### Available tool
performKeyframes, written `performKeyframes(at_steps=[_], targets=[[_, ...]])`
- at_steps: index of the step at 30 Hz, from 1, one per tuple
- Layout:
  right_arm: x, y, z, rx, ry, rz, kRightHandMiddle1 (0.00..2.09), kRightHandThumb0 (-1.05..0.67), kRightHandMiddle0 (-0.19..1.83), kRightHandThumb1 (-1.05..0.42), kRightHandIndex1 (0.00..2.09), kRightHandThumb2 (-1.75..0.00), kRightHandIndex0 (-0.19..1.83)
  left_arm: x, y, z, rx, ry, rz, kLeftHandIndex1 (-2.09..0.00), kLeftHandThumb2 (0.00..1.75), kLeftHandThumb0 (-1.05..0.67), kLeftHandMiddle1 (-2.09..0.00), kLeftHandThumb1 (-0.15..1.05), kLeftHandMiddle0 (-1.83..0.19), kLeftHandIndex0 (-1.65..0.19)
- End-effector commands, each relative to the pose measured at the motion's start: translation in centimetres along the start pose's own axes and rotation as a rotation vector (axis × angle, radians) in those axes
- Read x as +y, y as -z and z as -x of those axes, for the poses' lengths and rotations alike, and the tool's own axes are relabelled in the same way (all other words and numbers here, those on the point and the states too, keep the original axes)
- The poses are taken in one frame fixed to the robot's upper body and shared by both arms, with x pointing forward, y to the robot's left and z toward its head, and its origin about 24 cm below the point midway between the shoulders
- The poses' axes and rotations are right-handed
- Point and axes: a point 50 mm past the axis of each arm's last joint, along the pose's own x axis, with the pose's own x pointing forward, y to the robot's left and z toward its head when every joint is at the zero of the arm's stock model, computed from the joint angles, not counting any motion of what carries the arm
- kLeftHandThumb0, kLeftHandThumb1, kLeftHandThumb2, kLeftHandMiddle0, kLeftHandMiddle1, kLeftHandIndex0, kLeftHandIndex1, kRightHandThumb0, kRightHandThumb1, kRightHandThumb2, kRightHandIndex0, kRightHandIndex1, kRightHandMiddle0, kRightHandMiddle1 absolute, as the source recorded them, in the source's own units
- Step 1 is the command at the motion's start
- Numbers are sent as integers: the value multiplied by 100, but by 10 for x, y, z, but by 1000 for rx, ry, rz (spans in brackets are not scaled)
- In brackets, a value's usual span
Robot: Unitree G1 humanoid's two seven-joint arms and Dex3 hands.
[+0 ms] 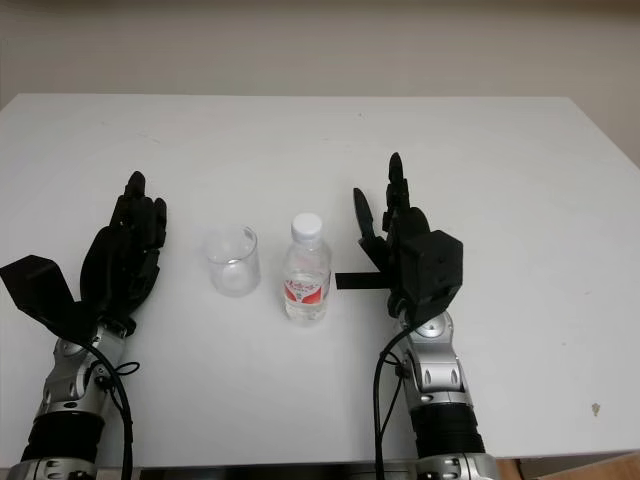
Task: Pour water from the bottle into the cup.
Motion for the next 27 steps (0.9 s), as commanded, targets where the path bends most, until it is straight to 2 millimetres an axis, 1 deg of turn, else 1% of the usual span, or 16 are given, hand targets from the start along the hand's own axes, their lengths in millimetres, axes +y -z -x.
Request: performKeyframes(at_steps=[1, 7, 12, 19, 23, 27], targets=[[1, -1, 3, -6, -6, -10, 5, -82, -18, -105, 3, -43, -19, -1, -4, 1, -25, 4, -5, -6, 45, -74, -6, 105, 14, 14], [3, 3, 2, 11, -17, -9, 5, -83, -18, -105, 3, -44, -19, 0, -4, 0, -13, -4, -9, -7, 46, -73, -6, 105, 13, 12], [-1, 8, 5, 10, -27, -9, 5, -83, -19, -105, 3, -43, -19, 1, -2, -3, -6, -7, -1, -6, 45, -74, -5, 105, 14, 14], [-17, 5, 17, -61, -43, -32, 5, -85, -18, -105, 4, -44, -19, 2, -2, -2, -10, 4, -12, -6, 47, -73, -5, 105, 14, 14], [-26, -2, 26, -130, -88, -15, 6, -91, -17, -105, 5, -39, -18, 0, -2, -3, -10, 12, -16, -6, 47, -74, -5, 105, 14, 13], [-28, -6, 36, -206, -119, -2, 6, -101, -15, -105, 5, -37, -17, -2, -2, -6, -1, 22, -13, -4, 47, -75, -5, 105, 15, 16]])
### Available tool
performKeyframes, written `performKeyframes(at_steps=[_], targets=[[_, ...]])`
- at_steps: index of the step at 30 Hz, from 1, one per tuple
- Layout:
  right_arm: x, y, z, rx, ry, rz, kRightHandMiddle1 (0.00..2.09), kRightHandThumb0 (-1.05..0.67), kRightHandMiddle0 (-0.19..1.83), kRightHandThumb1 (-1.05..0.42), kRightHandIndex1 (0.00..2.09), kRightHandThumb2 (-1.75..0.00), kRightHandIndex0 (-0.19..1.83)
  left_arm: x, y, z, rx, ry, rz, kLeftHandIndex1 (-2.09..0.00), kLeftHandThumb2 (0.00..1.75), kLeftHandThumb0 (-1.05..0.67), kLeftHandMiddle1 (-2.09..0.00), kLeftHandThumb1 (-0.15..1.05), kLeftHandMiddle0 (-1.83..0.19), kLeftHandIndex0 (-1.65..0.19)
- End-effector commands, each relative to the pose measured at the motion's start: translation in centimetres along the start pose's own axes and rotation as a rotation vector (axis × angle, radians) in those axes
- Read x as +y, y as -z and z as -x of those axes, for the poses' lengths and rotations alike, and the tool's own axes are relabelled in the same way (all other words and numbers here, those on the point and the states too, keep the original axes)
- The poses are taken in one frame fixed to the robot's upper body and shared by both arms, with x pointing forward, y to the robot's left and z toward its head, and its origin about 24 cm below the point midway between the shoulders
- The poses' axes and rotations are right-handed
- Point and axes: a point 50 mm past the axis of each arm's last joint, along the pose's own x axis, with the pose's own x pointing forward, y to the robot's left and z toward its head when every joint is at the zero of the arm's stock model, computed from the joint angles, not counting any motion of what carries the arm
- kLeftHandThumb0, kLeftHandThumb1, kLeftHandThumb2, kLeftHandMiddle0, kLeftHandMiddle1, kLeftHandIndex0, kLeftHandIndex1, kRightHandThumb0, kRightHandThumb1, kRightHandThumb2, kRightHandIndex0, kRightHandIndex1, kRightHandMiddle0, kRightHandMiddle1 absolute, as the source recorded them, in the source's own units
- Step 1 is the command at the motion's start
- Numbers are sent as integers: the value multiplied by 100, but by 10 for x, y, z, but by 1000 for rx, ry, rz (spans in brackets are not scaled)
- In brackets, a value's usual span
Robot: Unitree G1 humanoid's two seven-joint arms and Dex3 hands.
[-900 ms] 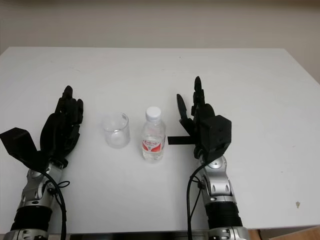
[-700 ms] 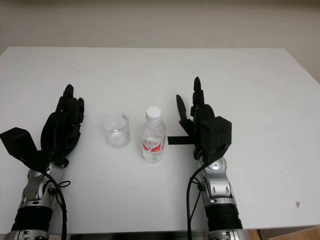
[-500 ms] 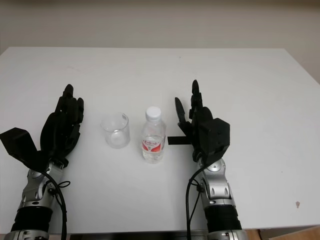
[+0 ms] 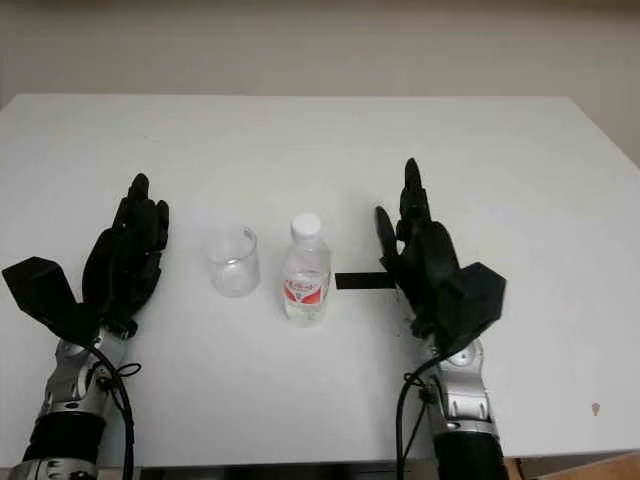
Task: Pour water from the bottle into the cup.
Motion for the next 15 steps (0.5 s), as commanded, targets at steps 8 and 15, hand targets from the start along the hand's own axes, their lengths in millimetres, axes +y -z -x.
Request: performKeyframes(at_steps=[8, 15], targets=[[-3, -13, 12, -139, -111, -42, 5, -105, -18, -105, 0, -20, -19, -5, -8, -8, -28, 24, -6, -4, 47, -75, -5, 105, 16, 17], [7, -23, 15, -102, -217, 30, 0, -105, -19, -103, 0, -11, -19, -6, -8, -9, -27, 27, -9, -5, 49, -74, -5, 105, 16, 17]])
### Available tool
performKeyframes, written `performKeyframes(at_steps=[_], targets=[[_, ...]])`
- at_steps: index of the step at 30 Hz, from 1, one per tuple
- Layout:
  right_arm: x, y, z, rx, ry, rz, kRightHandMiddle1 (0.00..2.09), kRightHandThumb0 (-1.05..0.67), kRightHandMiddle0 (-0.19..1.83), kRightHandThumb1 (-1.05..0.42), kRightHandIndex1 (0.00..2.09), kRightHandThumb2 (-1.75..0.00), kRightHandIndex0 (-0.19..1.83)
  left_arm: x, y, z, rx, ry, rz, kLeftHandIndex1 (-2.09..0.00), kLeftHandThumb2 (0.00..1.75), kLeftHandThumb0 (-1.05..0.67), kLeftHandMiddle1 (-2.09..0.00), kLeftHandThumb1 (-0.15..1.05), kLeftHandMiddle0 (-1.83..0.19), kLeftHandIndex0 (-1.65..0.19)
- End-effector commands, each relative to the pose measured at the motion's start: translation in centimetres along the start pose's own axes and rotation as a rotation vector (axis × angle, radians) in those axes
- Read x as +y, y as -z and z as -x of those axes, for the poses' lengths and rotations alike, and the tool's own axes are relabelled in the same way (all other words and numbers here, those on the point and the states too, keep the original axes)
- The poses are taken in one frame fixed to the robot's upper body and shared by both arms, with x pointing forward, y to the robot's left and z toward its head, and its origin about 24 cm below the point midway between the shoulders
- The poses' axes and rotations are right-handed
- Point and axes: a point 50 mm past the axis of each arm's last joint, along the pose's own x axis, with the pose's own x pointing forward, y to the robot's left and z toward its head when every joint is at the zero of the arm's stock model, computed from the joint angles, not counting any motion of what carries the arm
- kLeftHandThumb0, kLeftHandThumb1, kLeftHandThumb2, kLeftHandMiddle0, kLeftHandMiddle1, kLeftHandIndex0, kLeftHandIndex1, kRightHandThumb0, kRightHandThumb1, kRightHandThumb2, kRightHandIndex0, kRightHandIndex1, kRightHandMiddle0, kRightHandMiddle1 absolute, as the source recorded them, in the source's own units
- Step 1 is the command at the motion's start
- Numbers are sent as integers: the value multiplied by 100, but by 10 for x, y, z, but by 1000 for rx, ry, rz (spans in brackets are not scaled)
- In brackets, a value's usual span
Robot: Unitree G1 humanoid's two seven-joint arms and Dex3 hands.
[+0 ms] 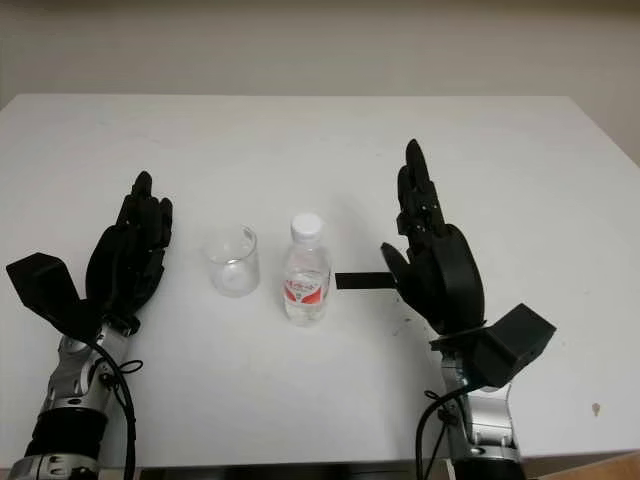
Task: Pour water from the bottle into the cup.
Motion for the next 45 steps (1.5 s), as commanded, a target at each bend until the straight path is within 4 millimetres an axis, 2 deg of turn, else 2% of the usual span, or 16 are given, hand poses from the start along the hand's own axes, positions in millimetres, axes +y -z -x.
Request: performKeyframes(at_steps=[1, 5, 15, 28, 32, 45], targets=[[3, -1, 1, 24, -24, 11, 0, -105, -19, -103, 0, -10, -19, -4, -6, -5, -23, 16, -4, -5, 49, -74, -5, 105, 16, 17], [11, 6, -2, 58, -39, -23, 0, -105, -19, -101, 0, -7, -19, -4, -6, -5, -23, 16, 1, -4, 47, -75, -5, 105, 17, 18], [39, 41, -15, 179, -95, -94, 0, -105, -19, -95, 0, -4, -19, -6, -6, -5, -27, 9, -5, -5, 48, -75, -5, 105, 16, 17], [49, 39, -21, 196, -245, -20, 0, -101, -19, -89, 0, -4, -19, -8, -3, -5, -29, 8, 17, -5, 50, -73, -5, 105, 16, 18], [50, 38, -21, 195, -268, 32, 0, -104, -19, -91, 0, -5, -19, -8, -2, -5, -34, 6, 23, -5, 49, -72, -5, 105, 16, 18], [53, 36, -23, 157, -251, -5, 0, -100, -19, -87, 0, -5, -19, -11, -1, -5, -38, 6, 32, -5, 47, -72, -6, 105, 16, 17]])
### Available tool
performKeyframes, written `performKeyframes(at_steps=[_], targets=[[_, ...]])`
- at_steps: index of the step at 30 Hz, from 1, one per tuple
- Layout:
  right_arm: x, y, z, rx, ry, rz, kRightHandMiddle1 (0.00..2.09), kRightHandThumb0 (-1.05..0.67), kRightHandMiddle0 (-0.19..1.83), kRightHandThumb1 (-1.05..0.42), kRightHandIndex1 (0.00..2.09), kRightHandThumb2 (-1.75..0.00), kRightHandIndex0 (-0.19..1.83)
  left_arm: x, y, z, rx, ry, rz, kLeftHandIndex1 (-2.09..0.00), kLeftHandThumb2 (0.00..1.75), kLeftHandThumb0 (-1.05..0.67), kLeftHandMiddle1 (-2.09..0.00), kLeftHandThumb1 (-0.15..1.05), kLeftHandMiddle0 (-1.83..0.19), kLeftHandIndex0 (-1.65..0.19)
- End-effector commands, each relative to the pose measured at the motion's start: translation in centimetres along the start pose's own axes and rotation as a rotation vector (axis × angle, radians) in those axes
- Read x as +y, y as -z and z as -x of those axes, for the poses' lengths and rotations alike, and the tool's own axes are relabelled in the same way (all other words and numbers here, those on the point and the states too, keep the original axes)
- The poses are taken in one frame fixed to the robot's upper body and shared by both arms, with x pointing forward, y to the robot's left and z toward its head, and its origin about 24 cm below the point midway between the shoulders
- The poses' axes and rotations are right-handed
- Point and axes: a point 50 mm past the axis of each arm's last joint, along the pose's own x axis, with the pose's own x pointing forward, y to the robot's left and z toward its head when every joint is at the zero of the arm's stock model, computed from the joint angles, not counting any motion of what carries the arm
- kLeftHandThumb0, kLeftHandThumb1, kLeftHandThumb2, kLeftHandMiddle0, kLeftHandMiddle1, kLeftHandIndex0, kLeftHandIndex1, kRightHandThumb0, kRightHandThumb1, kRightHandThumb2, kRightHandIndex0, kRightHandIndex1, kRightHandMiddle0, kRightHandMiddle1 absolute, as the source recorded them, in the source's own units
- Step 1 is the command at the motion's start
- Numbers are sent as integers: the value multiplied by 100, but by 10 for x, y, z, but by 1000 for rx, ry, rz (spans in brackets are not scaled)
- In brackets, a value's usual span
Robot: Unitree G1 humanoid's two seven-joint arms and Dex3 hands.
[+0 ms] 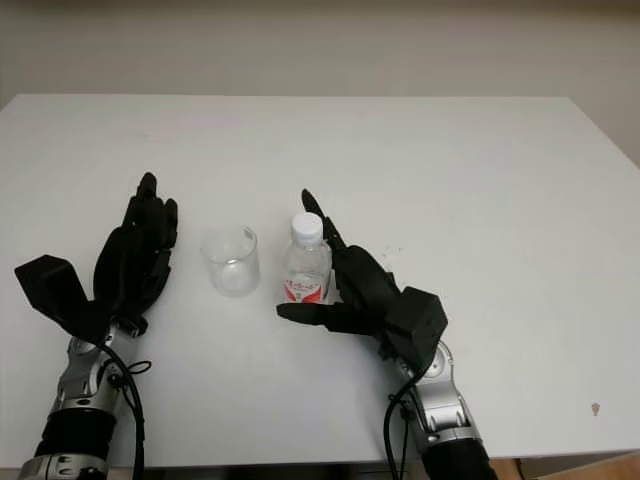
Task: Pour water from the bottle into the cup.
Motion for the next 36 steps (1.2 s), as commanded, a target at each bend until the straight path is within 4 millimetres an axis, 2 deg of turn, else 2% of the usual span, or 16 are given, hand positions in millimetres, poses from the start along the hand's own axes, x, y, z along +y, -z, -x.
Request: performKeyframes(at_steps=[1, 5, 8, 10, 12, 13, 14, 17, 20, 24, 29, 30, 32, 33, 34, 36], targets=[[0, -6, -5, -33, 15, -12, 0, -98, -19, -86, 0, -5, -19, -3, -6, -5, -32, 12, 1, -5, 49, -72, -5, 105, 16, 18], [1, -7, -6, -33, 75, -16, 3, -92, -14, -86, 3, -5, -15, -4, -5, -5, -33, 12, 3, -5, 49, -73, -5, 105, 16, 18], [3, -8, -7, -30, 110, -14, 12, -81, 1, -84, 13, -5, 5, -4, -4, -4, -32, 6, 5, -5, 47, -73, -5, 105, 16, 18], [3, -8, -7, -27, 117, -15, 19, -77, 4, -83, 20, -5, 13, -4, -4, -3, -32, 2, 6, -5, 47, -73, -6, 105, 16, 18], [4, -8, -7, -20, 118, -15, 66, -76, -13, -81, 39, -5, 12, -4, -4, -3, -35, 2, 5, -5, 48, -72, -5, 105, 16, 18], [4, -8, -7, -16, 115, -14, 76, -75, -16, -81, 54, -5, 6, -4, -4, -3, -38, 2, 4, -5, 48, -72, -5, 105, 17, 18], [4, -7, -7, -14, 112, -12, 92, -74, -18, -81, 80, -5, -3, -4, -4, -3, -39, 2, 1, -5, 48, -72, -5, 105, 17, 18], [5, -7, -7, -3, 108, -6, 116, -72, -19, -80, 120, -5, -14, -5, -4, -2, -39, -3, -4, -6, 48, -73, -5, 105, 17, 17], [5, -6, -6, 8, 102, 12, 147, -71, -19, -80, 153, -5, -9, -5, -3, -3, -41, -10, 3, -6, 47, -72, -5, 105, 17, 17], [5, -7, -7, 5, 83, 21, 176, -65, -17, -80, 175, -5, 5, -5, -4, -2, -48, -12, 1, -5, 47, -71, -5, 105, 18, 18], [4, -8, -8, 8, 33, 41, 190, -62, -4, -81, 190, -5, 14, -5, -5, -3, -53, -20, -1, -5, 47, -72, -5, 105, 17, 18], [4, -8, -8, 9, 21, 55, 193, -61, 1, -82, 197, -6, 20, -6, -5, -3, -53, -21, 2, -5, 46, -72, -5, 105, 17, 18], [4, -8, -9, 7, 8, 108, 202, -57, 22, -87, 205, -6, 45, -6, -6, -4, -54, -22, 4, -6, 45, -73, -6, 105, 17, 17], [5, -8, -9, 5, 10, 129, 206, -55, 33, -90, 207, -7, 59, -6, -6, -4, -56, -22, 1, -6, 45, -72, -6, 105, 16, 17], [5, -9, -9, 7, 14, 150, 208, -53, 53, -95, 208, -7, 82, -6, -6, -4, -58, -21, -1, -6, 46, -72, -6, 105, 16, 17], [6, -9, -10, 8, 20, 175, 209, -50, 73, -101, 209, -9, 109, -5, -7, -4, -59, -20, -5, -6, 46, -72, -6, 105, 16, 17]])
